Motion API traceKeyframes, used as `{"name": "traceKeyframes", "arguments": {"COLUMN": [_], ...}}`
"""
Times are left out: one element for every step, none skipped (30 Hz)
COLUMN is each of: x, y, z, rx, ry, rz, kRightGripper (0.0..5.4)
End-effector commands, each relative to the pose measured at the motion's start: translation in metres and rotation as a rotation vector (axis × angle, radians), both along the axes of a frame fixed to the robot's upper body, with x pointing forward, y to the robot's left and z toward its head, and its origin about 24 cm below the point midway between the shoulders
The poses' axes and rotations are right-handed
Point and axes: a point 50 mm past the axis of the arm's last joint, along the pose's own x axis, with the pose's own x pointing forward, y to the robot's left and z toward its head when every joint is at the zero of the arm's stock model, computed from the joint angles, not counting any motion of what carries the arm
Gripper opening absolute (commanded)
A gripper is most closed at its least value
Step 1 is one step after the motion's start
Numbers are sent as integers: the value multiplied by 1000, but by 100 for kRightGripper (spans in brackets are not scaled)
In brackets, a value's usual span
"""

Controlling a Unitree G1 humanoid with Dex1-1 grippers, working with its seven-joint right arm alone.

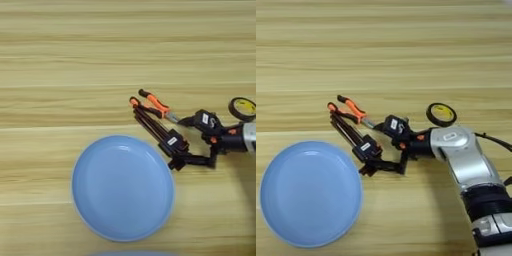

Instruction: Move the objects on the table

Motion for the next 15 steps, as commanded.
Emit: {"name": "traceKeyframes", "arguments": {"x": [35, 37, 38, 41, 44, 46, 47, 49, 50, 51, 51, 52, 53, 54, 54], "y": [-12, -11, -10, -9, -9, -8, -7, -7, -6, -6, -5, -5, -4, -4, -4], "z": [29, 29, 30, 32, 33, 34, 35, 36, 37, 37, 38, 38, 39, 39, 39], "rx": [-122, -114, -108, -101, -95, -90, -86, -82, -77, -75, -73, -71, -70, -69, -68], "ry": [-206, -212, -221, -231, -242, -251, -257, -263, -268, -272, -278, -283, -288, -291, -293], "rz": [-222, -233, -246, -263, -280, -294, -305, -313, -318, -323, -328, -334, -339, -343, -345], "kRightGripper": [538, 538, 538, 538, 538, 538, 538, 538, 538, 538, 538, 538, 538, 538, 538]}}
